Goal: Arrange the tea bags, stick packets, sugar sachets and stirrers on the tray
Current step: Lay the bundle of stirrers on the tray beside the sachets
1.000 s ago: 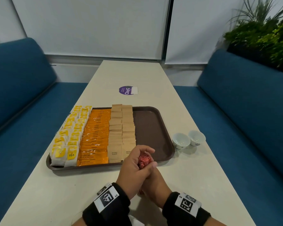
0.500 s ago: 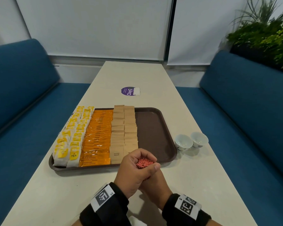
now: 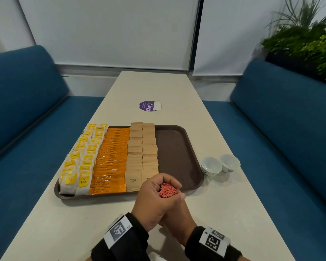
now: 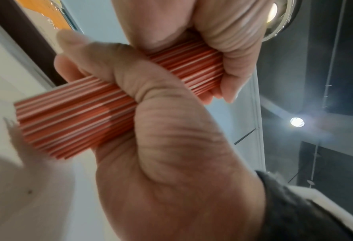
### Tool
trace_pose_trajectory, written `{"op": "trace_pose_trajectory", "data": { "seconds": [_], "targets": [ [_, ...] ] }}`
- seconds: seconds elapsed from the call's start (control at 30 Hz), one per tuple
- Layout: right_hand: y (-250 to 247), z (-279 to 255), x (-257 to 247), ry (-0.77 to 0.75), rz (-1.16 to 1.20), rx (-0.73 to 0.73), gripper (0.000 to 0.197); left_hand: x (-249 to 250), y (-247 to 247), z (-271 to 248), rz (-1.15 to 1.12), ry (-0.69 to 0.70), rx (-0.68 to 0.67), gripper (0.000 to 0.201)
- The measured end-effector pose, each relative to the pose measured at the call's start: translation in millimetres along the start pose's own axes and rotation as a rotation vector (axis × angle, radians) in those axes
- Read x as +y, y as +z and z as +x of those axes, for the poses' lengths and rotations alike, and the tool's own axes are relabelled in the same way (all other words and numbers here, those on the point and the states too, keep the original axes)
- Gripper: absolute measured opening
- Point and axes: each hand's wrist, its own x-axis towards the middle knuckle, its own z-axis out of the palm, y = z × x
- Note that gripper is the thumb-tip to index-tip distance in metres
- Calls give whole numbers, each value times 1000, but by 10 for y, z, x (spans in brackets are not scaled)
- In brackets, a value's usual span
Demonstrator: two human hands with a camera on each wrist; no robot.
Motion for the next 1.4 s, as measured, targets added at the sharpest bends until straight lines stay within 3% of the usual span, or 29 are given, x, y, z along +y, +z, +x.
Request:
{"op": "trace_pose_trajectory", "data": {
  "seconds": [0.1,0.27,0.5,0.6,0.7,0.83,0.97,1.17,1.37,1.4],
  "targets": [
    [9,3,33,68,-18,-58,15,-45,0,-2,1,-20,8,24],
    [-125,-54,33,227,216,-127,41,-56,-9,42,38,-68,34,21],
    [-479,51,-166,267,470,-133,14,284,-71,449,-117,-283,-6,7],
    [-670,204,-250,300,528,-140,9,404,-24,715,-120,-312,-22,13],
    [-802,445,-274,357,513,-129,8,445,6,1019,-174,-377,-17,22],
    [-951,947,-196,464,534,-47,20,335,-16,1330,-197,-488,72,37],
    [-1027,1377,-75,628,447,-29,26,93,-94,1430,-192,-588,95,24],
    [-966,1759,137,753,251,-143,45,-91,-116,1599,-101,-670,25,32],
    [-871,1961,193,774,144,-188,39,-220,-172,1869,4,-717,47,17],
    [-863,1979,215,764,99,-196,34,-220,-174,1881,16,-732,47,22]
  ]
}}
